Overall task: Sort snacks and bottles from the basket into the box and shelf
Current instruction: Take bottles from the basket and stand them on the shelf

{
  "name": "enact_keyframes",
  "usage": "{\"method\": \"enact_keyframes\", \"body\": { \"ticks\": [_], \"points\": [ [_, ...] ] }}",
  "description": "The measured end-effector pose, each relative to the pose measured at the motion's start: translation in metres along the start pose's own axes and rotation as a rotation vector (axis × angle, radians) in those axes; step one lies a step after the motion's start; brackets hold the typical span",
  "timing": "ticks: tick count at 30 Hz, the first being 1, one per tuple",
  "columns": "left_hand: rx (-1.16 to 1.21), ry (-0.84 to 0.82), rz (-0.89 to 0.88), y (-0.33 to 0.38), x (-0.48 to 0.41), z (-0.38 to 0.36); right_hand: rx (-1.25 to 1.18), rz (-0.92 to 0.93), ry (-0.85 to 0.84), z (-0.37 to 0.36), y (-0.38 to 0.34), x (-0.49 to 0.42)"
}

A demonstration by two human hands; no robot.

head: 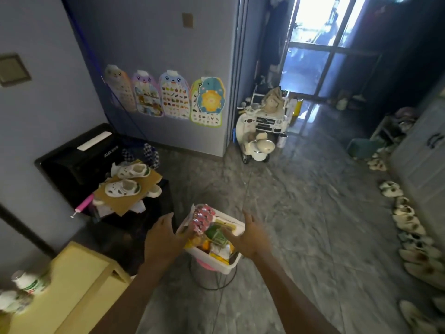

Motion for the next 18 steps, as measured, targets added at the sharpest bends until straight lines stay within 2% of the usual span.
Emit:
{"method": "enact_keyframes", "body": {
  "ticks": [5,14,18],
  "points": [
    [0.043,-0.056,0.068,0.0,-0.033,-0.044,0.032,0.045,-0.084,-0.016,-0.015,-0.063],
    [0.075,-0.182,0.253,-0.038,-0.137,-0.112,0.229,0.094,-0.273,-0.069,-0.042,-0.204],
    [0.075,-0.178,0.347,-0.047,-0.16,-0.128,0.289,0.121,-0.353,-0.092,-0.037,-0.251]
  ]
}}
Point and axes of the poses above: each hand's wrist, its own x-axis away from the middle knuckle, its own z-axis out of the back of the hand, y = z × x, the point moved 7 cm from there along -x, towards the middle knuckle, and after that the axes turned 5 degrees about -x, right-handed, at the moved point
